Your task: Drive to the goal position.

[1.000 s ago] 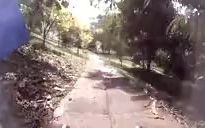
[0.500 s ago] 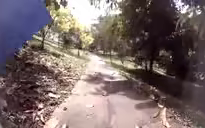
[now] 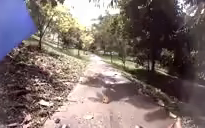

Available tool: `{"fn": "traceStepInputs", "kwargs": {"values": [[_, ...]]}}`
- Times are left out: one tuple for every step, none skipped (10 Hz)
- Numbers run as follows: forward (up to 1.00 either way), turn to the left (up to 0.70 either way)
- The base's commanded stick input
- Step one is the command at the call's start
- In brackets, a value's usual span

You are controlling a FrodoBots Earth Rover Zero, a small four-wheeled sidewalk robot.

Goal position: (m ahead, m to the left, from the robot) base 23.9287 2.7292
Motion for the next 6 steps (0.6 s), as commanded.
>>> {"fn": "traceStepInputs", "kwargs": {"values": [[0.5, 0.0], [0.5, 0.0], [0.5, 0.0], [0.5, 0.0], [0.5, 0.0], [0.5, 0.0]]}}
